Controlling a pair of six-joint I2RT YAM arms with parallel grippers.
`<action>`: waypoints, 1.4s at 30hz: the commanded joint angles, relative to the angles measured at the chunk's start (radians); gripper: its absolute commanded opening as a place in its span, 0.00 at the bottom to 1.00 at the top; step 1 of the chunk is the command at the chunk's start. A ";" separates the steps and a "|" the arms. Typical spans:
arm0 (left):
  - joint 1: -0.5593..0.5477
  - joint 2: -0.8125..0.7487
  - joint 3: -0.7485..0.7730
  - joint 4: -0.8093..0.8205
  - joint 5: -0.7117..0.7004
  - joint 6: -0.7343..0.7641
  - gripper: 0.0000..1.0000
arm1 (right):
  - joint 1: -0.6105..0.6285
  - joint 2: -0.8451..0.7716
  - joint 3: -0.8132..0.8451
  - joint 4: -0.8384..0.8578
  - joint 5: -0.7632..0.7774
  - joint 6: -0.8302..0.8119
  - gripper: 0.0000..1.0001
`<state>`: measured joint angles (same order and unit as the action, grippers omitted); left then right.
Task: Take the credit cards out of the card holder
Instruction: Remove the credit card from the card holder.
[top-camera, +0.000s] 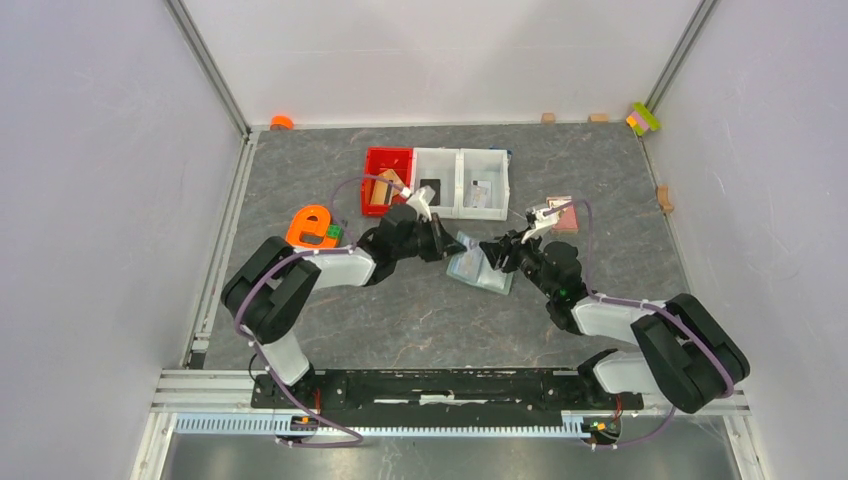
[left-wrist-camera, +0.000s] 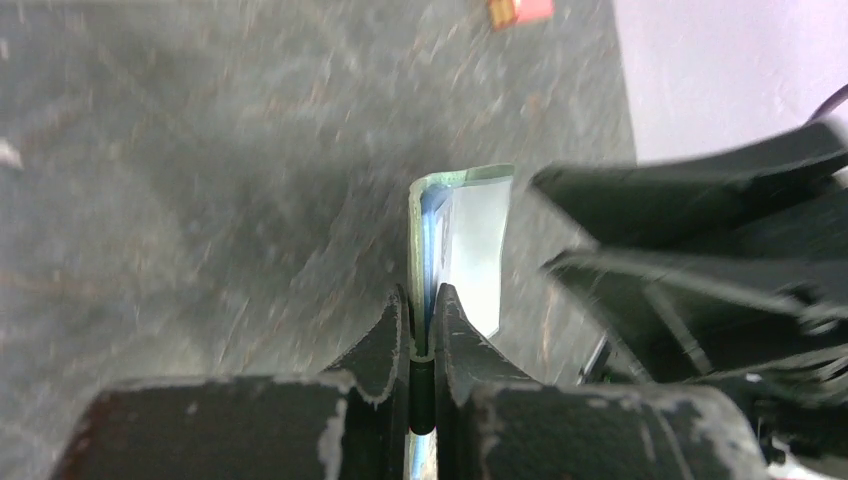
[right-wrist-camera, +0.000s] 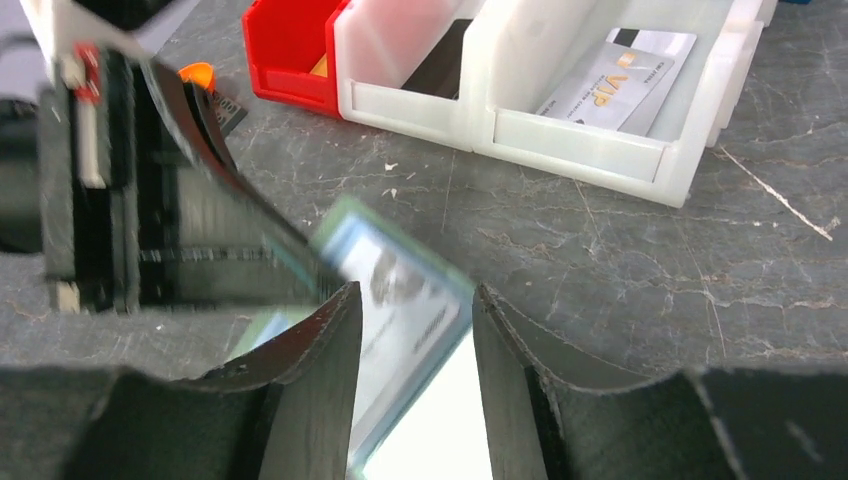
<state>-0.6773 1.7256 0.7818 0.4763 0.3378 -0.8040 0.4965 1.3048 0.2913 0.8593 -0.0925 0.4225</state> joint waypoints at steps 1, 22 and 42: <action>-0.002 0.027 0.097 0.087 -0.152 0.055 0.02 | -0.002 0.026 -0.054 0.167 0.019 -0.010 0.49; 0.033 0.131 -0.051 0.566 0.061 -0.057 0.02 | -0.057 0.099 -0.090 0.300 -0.095 0.107 0.53; 0.075 0.119 -0.103 0.891 0.208 -0.185 0.02 | -0.143 0.213 -0.107 0.548 -0.289 0.291 0.46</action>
<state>-0.6014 1.8992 0.6796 1.2255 0.4850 -0.9680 0.3683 1.4918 0.2012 1.2407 -0.3111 0.6533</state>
